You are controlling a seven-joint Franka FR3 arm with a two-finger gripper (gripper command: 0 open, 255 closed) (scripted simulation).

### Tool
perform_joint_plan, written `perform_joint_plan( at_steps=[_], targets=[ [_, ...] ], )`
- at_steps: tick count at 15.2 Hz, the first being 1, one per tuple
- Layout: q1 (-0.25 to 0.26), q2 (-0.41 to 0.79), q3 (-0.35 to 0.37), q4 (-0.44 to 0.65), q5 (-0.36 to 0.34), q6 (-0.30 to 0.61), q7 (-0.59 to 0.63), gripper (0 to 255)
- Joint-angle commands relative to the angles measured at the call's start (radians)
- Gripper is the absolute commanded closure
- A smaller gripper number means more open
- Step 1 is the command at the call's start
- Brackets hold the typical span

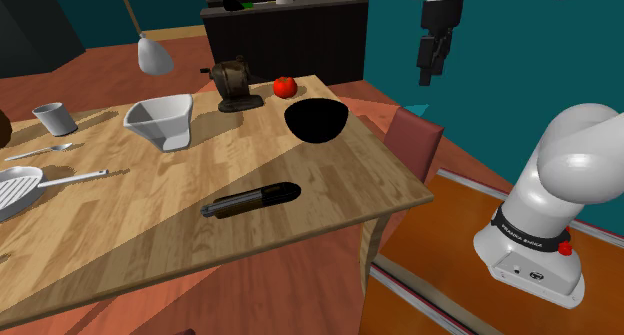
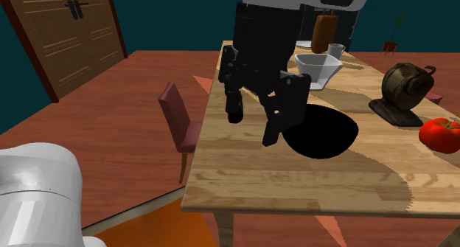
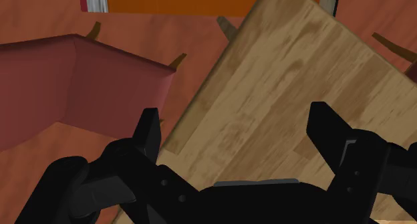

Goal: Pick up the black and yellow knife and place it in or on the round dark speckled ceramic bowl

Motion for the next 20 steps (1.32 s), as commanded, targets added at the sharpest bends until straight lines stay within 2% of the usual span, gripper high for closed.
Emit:
perform_joint_plan(
  at_steps=[1,10,20],
  targets=[
    [0.000,0.000,0.000,0.000,0.000,0.000,0.000,0],
    [0.106,0.249,0.092,0.059,0.052,0.206,-0.017,0],
    [0.198,0.546,0.199,0.207,0.059,0.372,-0.028,0]
  ],
)
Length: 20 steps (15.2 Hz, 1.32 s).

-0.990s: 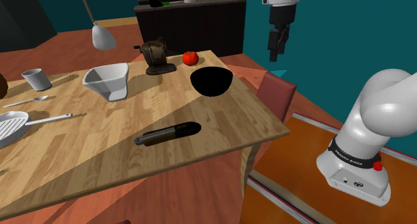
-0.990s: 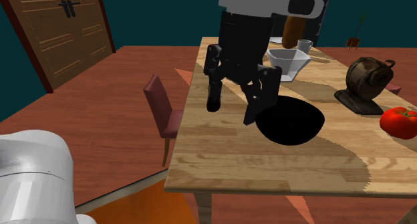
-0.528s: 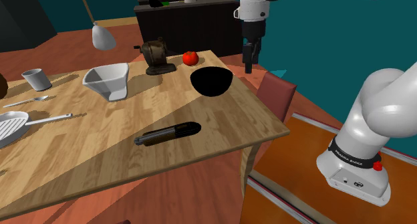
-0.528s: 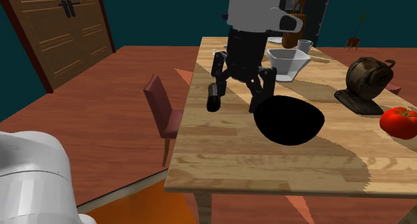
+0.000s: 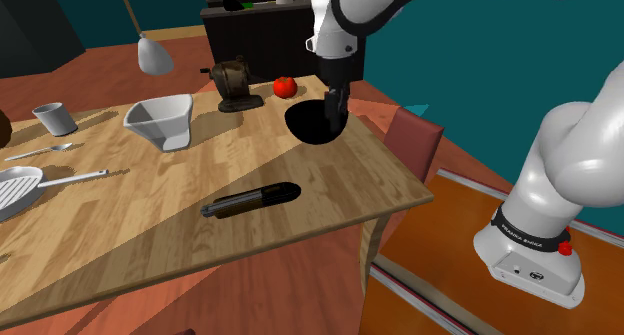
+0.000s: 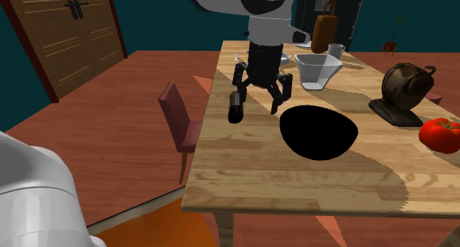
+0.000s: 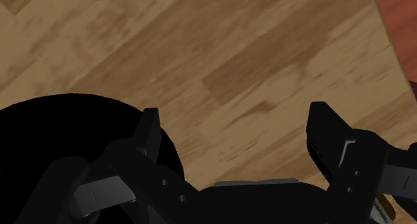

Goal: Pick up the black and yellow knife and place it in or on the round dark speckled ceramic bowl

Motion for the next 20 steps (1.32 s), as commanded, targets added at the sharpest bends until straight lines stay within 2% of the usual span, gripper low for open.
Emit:
perform_joint_plan(
  at_steps=[1,11,20],
  targets=[
    [0.018,0.057,0.023,0.038,-0.004,0.024,0.002,0],
    [0.108,0.360,0.116,0.266,-0.078,0.107,0.018,0],
    [0.220,0.637,0.166,0.533,-0.187,0.114,0.034,0]
  ],
)
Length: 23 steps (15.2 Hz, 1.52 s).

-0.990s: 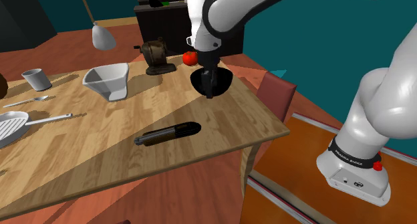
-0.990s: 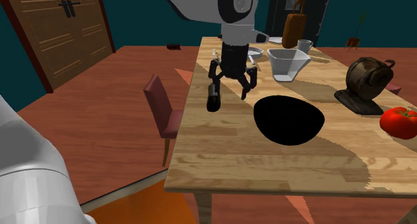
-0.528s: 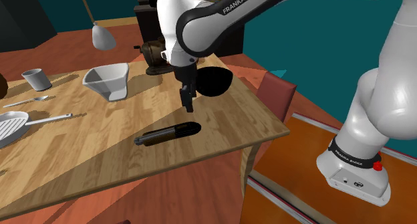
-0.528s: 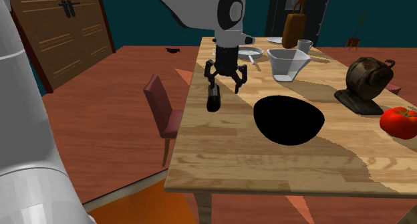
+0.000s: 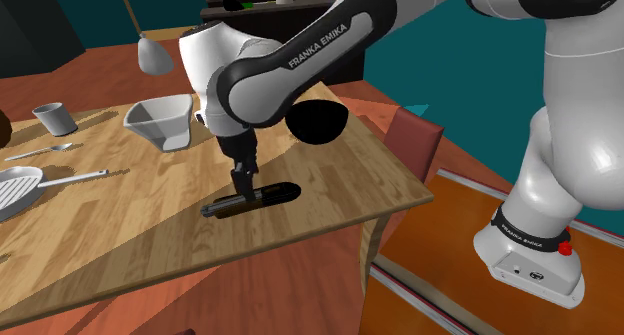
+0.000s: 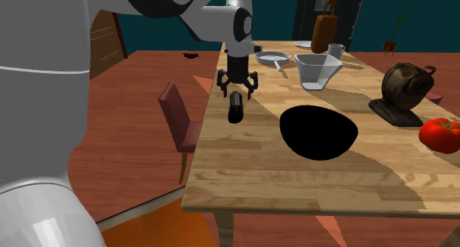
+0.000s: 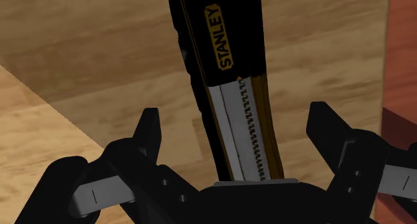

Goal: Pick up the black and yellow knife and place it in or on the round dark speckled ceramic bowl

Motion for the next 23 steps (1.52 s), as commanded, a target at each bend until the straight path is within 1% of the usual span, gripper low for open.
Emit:
perform_joint_plan(
  at_steps=[1,8,16,17,23],
  targets=[
    [0.013,0.030,0.004,0.030,-0.013,0.000,-0.004,0],
    [0.015,0.071,-0.004,-0.017,-0.028,0.085,0.006,0],
    [0.015,0.070,-0.004,-0.017,-0.028,0.085,0.006,0],
    [0.015,0.070,-0.004,-0.017,-0.028,0.085,0.006,255],
    [0.015,0.070,-0.004,-0.017,-0.028,0.085,0.006,255]
  ],
)
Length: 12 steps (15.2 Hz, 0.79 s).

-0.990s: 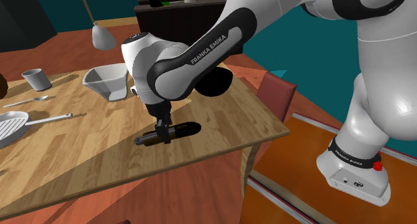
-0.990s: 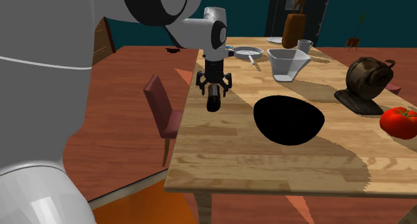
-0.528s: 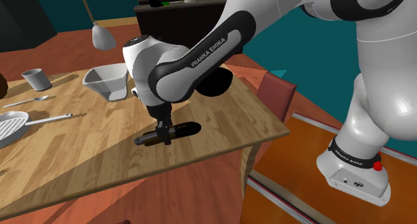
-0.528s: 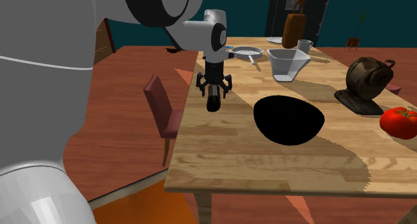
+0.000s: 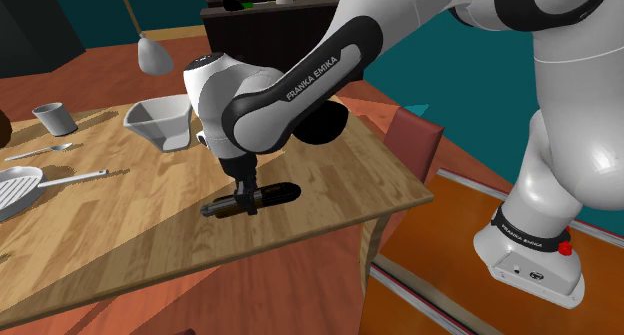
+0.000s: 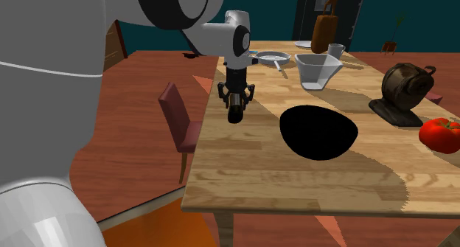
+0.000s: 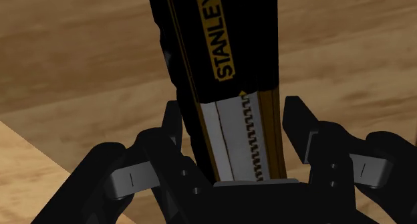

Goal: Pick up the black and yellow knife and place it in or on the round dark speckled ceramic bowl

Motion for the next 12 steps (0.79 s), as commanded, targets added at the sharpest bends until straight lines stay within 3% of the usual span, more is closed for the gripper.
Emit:
perform_joint_plan(
  at_steps=[1,12],
  targets=[
    [0.000,0.000,0.000,0.000,0.000,0.000,0.000,255],
    [-0.005,-0.052,0.009,0.048,0.019,-0.099,-0.013,255]
  ],
)
